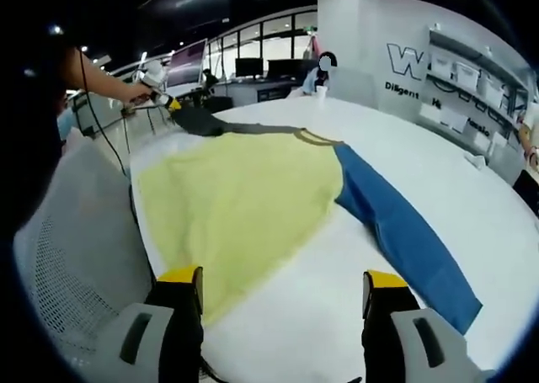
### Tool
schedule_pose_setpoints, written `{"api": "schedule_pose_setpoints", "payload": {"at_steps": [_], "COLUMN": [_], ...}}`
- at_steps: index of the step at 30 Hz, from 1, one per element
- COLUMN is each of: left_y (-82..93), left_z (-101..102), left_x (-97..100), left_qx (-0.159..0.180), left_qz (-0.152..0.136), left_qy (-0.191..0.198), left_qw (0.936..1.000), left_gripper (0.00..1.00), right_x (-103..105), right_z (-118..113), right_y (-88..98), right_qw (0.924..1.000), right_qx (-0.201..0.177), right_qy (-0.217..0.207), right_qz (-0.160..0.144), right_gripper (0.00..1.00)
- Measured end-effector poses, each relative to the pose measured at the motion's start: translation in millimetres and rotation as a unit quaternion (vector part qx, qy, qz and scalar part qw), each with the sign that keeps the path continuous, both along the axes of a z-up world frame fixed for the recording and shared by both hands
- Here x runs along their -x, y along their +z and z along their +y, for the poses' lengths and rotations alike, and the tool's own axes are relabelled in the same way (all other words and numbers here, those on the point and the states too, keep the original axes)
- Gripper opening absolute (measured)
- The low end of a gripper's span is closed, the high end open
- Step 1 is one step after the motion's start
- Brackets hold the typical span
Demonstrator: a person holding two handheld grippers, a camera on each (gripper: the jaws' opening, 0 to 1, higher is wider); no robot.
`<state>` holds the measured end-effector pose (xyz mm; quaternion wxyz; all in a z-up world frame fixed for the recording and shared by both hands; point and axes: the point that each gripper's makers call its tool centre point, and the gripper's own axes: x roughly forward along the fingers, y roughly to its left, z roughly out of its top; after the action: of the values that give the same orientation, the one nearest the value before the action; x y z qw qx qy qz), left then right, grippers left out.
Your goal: Fold the garment on the visible template until the final outline fits inside the template.
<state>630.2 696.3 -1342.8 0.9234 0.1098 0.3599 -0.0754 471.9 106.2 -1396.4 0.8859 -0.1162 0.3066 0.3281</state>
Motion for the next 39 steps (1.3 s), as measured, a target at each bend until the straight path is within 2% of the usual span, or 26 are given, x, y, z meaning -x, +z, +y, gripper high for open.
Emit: {"api": "schedule_pose_setpoints", "payload": {"at_steps": [4, 6, 16, 19, 23, 25, 30, 32, 39], "left_y": [14.0, 16.4, 57.7, 71.6, 89.1, 97.3, 110.1, 115.6, 118.3], "left_z": [1.3, 7.4, -8.3, -20.7, -41.1, -52.6, -75.0, -88.2, -122.6], "left_x": [-11.9, -21.1, -56.8, -63.9, -71.2, -74.2, -78.1, -77.9, -73.9], "left_qx": [-0.023, -0.023, -0.034, -0.032, -0.012, 0.007, 0.059, 0.079, 0.077], "left_qz": [-0.015, -0.021, -0.071, -0.083, -0.1, -0.108, -0.108, -0.109, -0.097], "left_qy": [-0.011, -0.01, -0.026, -0.034, -0.046, -0.051, -0.057, -0.071, -0.117], "left_qw": [0.9996, 0.9995, 0.9966, 0.9954, 0.9938, 0.9928, 0.9907, 0.9884, 0.9853], "left_gripper": [0.05, 0.05, 0.05, 0.05, 0.05, 0.05, 0.05, 0.05, 0.05], "right_x": [0.1, -0.3, -3.3, -4.1, -4.9, -5.2, -5.3, -5.1, -5.5], "right_z": [-0.2, 0.0, 1.0, 1.4, 1.4, 0.8, 0.7, 0.7, 1.1], "right_y": [0.3, 1.5, 5.2, 6.2, 7.5, 7.3, 7.2, 7.3, 6.0], "right_qw": [1.0, 1.0, 1.0, 0.9999, 0.9999, 0.9999, 0.9999, 1.0, 1.0], "right_qx": [0.001, 0.001, 0.002, 0.001, -0.001, -0.001, -0.001, 0.0, 0.0], "right_qy": [0.002, 0.004, 0.005, 0.004, 0.003, 0.001, 0.001, 0.001, 0.002], "right_qz": [0.0, -0.002, -0.007, -0.01, -0.011, -0.011, -0.01, -0.01, -0.008], "right_gripper": [0.75, 0.75, 0.75, 0.76, 0.76, 0.76, 0.77, 0.76, 0.76]}}
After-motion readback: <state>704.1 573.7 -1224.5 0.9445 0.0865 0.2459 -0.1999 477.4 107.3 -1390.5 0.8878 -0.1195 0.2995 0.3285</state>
